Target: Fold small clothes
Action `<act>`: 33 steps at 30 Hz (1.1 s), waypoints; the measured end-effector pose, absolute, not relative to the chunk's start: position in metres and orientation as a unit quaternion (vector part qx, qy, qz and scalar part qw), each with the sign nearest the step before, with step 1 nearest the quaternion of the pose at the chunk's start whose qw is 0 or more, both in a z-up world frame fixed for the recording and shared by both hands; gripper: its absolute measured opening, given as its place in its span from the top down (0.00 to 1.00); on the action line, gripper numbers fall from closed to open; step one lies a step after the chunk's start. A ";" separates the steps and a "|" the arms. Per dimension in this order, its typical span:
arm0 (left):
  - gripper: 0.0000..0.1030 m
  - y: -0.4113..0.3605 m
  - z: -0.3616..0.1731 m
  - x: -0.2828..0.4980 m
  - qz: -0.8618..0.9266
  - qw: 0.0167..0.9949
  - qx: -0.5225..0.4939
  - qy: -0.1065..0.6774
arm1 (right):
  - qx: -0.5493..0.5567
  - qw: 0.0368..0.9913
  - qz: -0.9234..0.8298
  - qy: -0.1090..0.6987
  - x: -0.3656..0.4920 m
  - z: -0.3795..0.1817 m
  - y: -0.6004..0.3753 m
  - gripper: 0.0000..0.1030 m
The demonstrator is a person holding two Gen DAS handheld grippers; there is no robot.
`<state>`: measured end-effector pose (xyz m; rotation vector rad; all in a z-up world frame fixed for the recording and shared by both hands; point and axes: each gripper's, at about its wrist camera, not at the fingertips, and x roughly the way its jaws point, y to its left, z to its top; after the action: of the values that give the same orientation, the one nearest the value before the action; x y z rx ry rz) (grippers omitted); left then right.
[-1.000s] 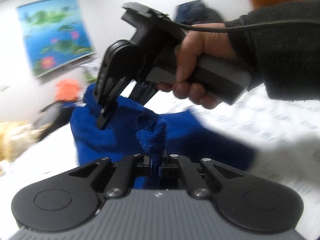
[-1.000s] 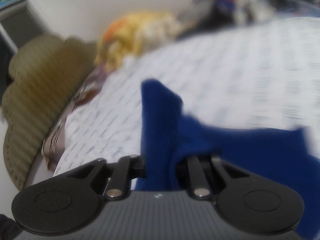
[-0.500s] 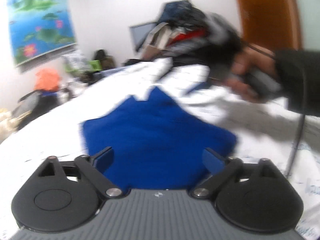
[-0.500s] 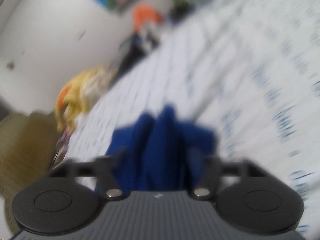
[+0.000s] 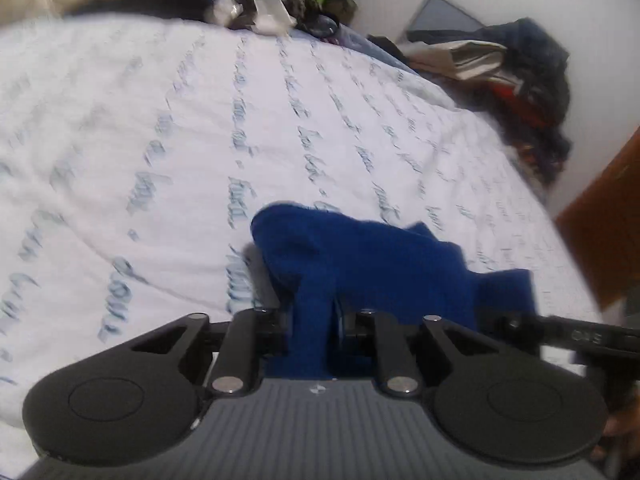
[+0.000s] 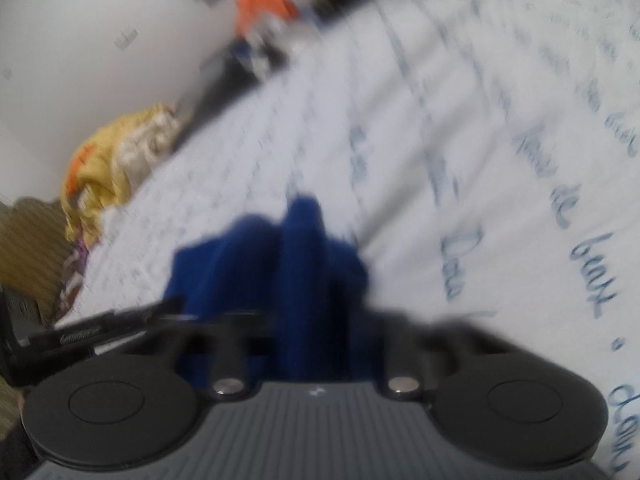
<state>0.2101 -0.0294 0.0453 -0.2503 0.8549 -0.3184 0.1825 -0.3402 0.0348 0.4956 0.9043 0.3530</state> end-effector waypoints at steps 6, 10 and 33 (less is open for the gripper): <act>0.83 0.013 0.099 0.184 -0.139 0.927 -0.099 0.334 | 0.260 0.859 0.218 0.382 0.169 0.072 -0.321 0.84; 0.81 0.029 0.114 0.215 -0.094 0.930 -0.045 0.353 | 0.308 0.843 0.258 0.358 0.187 0.089 -0.285 0.83; 0.92 0.052 0.142 0.057 -0.192 0.909 -0.103 0.354 | 0.240 0.816 0.288 0.441 0.110 0.091 -0.257 0.87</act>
<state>0.0573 0.0516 0.1421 -0.2125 0.7308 -0.3961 0.1097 -0.2571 0.0906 0.5125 0.9396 0.6146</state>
